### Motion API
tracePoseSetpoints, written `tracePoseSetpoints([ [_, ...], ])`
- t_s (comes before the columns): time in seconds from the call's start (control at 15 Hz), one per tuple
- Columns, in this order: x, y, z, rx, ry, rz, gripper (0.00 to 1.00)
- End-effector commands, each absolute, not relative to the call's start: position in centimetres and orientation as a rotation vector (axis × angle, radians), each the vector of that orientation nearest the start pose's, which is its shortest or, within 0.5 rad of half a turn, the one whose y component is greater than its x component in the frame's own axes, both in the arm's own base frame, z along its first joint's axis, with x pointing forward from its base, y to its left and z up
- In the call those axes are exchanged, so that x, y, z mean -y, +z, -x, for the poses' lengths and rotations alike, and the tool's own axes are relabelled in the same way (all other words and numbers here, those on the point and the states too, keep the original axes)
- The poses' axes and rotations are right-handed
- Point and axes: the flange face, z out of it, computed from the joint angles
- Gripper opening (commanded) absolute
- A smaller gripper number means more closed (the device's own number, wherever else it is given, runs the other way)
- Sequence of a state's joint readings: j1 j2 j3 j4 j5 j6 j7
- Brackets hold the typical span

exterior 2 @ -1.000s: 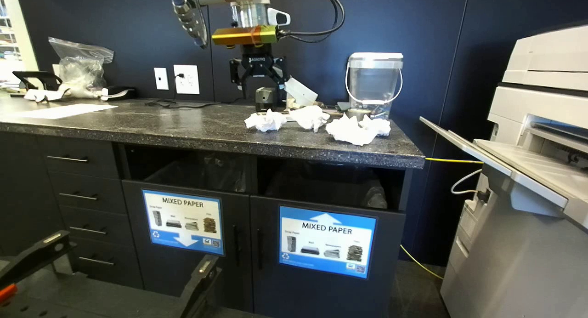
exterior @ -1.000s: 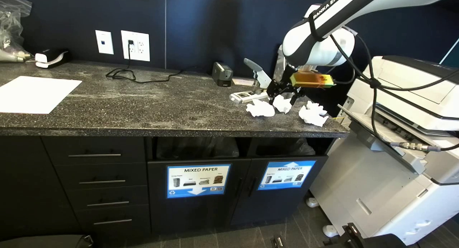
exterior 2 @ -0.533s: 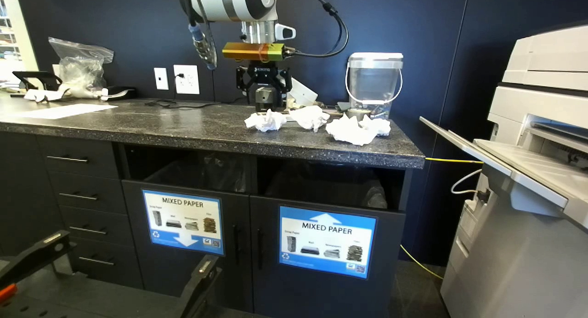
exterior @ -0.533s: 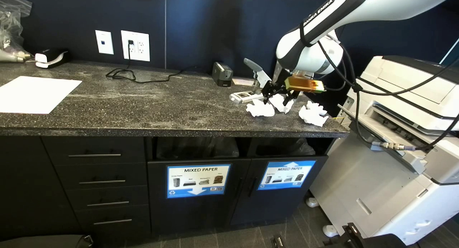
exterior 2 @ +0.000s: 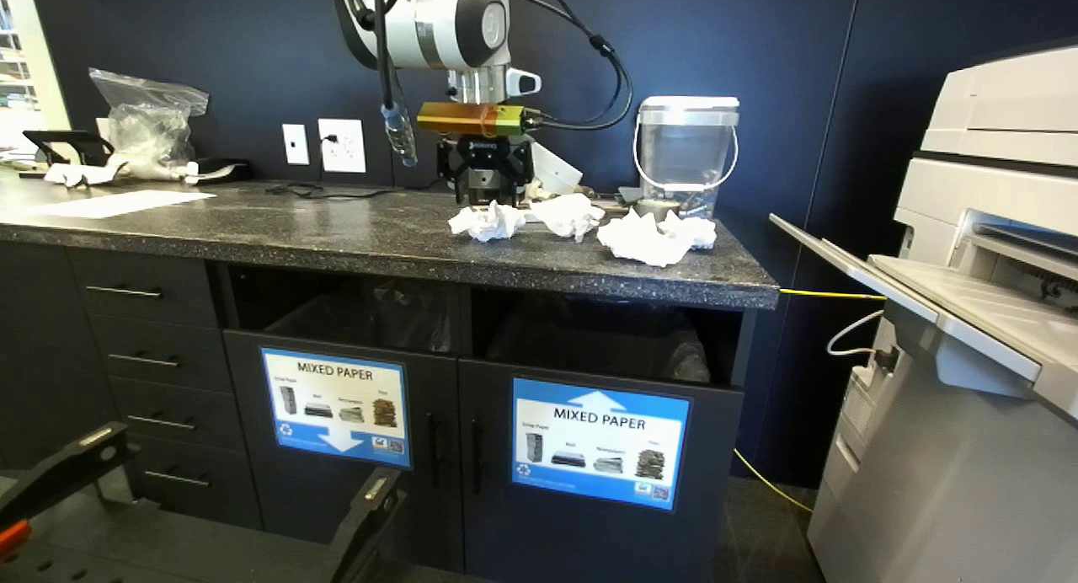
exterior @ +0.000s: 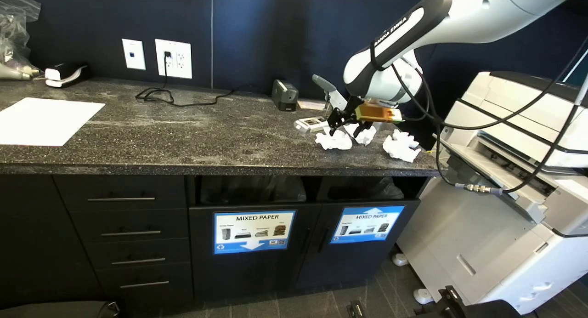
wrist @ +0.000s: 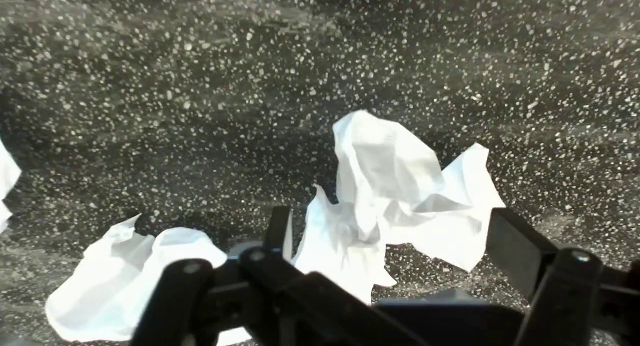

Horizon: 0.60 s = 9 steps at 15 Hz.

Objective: Place the crumpled paper in the bin on the right

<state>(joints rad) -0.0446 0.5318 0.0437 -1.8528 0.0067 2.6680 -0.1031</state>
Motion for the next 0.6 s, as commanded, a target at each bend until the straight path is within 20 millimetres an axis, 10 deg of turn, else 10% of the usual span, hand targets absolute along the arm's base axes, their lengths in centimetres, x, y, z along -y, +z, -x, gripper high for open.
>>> tracePoseSetpoints([
  [0.0, 0.4, 25.3, -68.5, 0.158, -0.475, 3.069, 1.0],
  [0.53, 0.1, 23.3, -69.9, 0.18, -0.455, 3.056, 1.0],
])
